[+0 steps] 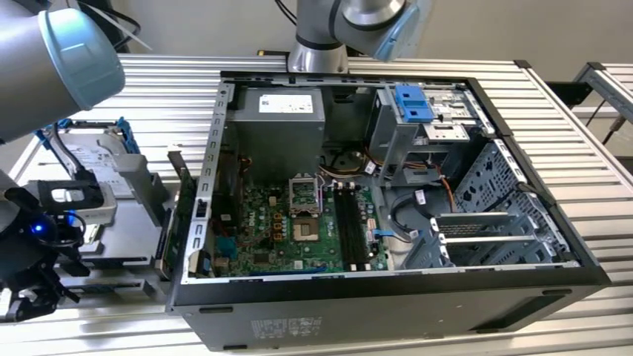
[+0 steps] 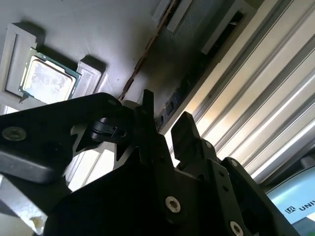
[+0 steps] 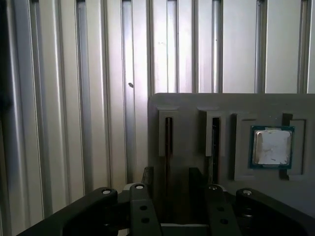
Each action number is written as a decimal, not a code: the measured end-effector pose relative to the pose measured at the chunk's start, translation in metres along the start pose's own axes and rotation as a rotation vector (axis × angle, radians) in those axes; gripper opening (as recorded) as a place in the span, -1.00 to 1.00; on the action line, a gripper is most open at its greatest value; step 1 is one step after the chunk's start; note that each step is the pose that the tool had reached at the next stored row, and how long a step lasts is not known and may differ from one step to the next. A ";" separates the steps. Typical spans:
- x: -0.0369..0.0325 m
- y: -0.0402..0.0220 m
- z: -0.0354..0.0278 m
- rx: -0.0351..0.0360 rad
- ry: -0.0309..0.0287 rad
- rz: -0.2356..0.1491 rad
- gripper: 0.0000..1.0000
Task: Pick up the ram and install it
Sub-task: 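Pick up the ram and move it above insertion slot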
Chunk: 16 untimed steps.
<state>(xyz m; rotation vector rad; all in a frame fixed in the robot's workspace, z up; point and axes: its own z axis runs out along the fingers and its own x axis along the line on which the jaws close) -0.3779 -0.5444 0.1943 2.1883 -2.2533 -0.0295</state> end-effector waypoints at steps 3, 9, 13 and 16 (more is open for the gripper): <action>0.0000 0.0000 0.0000 0.0000 -0.0001 0.000 1.00; 0.0022 0.0000 0.0000 0.0001 0.0036 0.000 1.00; 0.0024 -0.0001 0.0000 0.0001 0.0037 0.000 1.00; 0.0026 -0.0001 0.0000 0.0001 0.0037 0.000 -1.00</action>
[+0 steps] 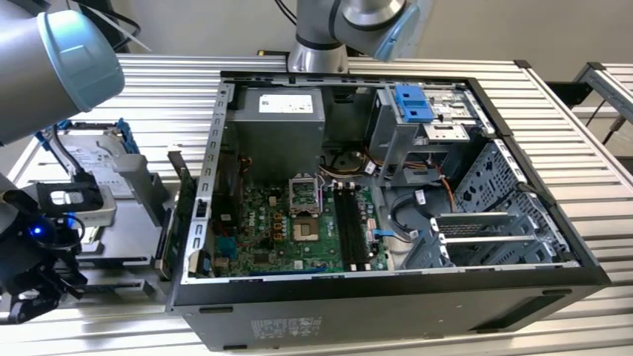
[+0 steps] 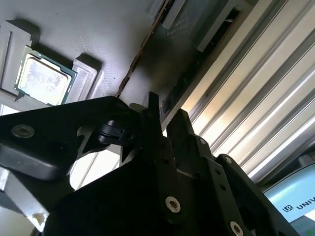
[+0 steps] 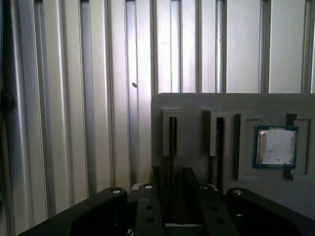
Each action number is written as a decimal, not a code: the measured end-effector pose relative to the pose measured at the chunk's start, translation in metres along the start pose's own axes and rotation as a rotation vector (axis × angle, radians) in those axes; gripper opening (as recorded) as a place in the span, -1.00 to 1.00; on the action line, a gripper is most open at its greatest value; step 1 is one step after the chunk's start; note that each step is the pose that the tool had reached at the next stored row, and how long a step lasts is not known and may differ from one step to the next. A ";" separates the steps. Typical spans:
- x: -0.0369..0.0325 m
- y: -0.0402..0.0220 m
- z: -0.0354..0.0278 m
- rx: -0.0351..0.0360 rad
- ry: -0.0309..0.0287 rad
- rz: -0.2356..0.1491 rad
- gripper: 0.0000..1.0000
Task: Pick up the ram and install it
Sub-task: 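Pick up the ram and move it above insertion slot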
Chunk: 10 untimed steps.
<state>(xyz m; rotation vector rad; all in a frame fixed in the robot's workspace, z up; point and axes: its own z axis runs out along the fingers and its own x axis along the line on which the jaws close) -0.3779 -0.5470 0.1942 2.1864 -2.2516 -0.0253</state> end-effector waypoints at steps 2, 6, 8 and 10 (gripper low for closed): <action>0.0001 0.0000 0.0000 0.0000 0.0000 0.000 -1.00; 0.0003 0.0000 0.0000 0.0000 0.0000 0.000 -1.00; 0.0004 0.0000 0.0000 0.0000 0.0000 0.000 -1.00; 0.0004 0.0000 0.0000 0.0001 -0.0001 0.000 -1.00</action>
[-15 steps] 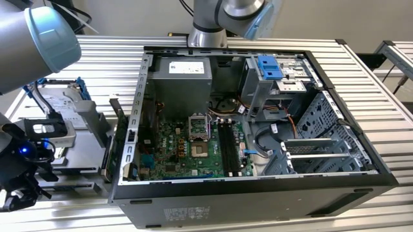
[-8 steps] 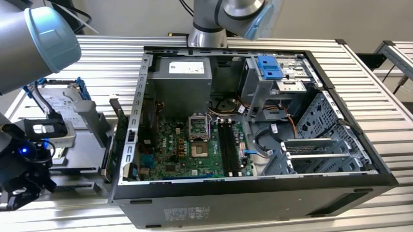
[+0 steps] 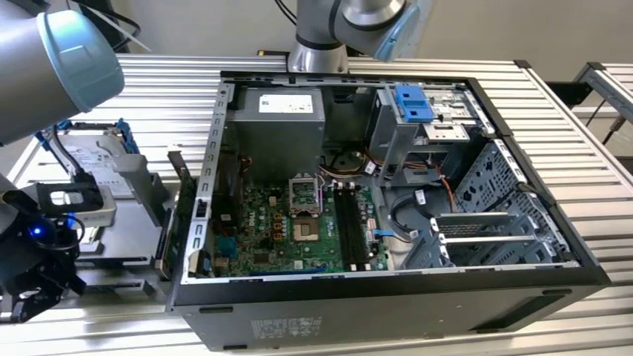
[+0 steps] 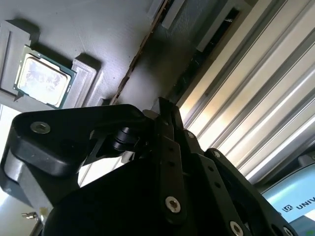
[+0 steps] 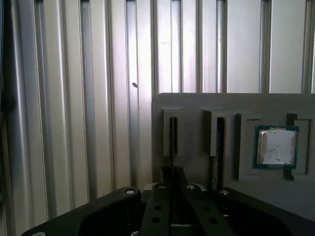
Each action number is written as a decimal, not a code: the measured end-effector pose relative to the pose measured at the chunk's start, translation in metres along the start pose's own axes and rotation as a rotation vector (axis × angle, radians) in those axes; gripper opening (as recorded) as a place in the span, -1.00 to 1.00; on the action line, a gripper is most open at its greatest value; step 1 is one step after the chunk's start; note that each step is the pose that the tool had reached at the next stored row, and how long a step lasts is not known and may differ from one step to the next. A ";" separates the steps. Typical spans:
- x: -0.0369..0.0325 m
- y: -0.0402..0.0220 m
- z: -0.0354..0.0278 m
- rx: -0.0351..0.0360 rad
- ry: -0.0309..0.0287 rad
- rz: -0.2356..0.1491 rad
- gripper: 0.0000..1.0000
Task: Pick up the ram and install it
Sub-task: 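Pick up the ram and move it above insertion slot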
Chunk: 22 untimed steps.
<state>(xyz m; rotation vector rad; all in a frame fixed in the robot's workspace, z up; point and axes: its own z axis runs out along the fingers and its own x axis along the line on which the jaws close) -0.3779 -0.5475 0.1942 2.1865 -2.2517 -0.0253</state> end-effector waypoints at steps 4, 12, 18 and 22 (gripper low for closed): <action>0.0002 0.0001 -0.0033 0.0000 0.0002 0.000 -1.00; -0.0007 0.0005 -0.0399 0.0001 0.0000 0.000 -1.00; -0.0026 0.0009 -0.0651 -0.0001 -0.0003 0.000 -1.00; -0.0028 0.0012 -0.0836 0.0000 -0.0003 0.000 -1.00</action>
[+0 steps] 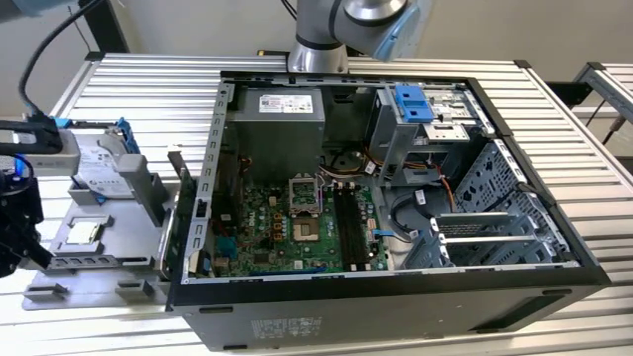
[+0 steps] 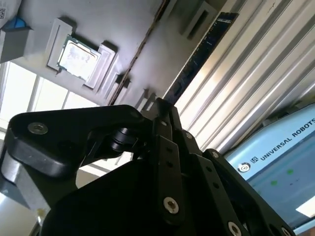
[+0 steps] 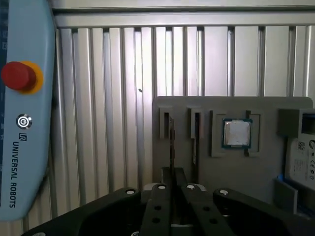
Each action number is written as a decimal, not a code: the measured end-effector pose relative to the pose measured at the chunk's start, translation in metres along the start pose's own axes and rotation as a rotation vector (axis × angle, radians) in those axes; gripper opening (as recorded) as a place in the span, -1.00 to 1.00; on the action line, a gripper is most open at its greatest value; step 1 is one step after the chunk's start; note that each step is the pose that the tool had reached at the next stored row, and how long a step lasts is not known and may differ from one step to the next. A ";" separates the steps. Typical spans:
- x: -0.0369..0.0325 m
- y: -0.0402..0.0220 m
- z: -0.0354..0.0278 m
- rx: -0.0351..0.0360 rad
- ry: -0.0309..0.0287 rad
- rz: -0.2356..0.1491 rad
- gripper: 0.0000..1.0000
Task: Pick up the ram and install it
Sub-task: 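Pick up the ram and move it above insertion slot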
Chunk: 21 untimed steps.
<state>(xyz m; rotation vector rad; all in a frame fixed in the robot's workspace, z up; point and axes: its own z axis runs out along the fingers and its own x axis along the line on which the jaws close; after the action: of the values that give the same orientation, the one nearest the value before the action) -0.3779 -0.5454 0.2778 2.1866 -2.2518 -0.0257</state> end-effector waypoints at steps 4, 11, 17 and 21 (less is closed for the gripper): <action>-0.0002 0.0003 -0.0180 -0.0002 0.0002 0.000 -1.00; -0.0004 0.0007 -0.0498 0.0000 0.0000 0.000 -1.00; -0.0009 0.0013 -0.0913 -0.0001 0.0001 0.000 -1.00; -0.0011 0.0016 -0.1140 -0.0001 0.0001 0.000 -1.00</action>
<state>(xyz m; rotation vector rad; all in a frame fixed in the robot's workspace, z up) -0.3779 -0.5455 0.3919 2.1865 -2.2517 -0.0257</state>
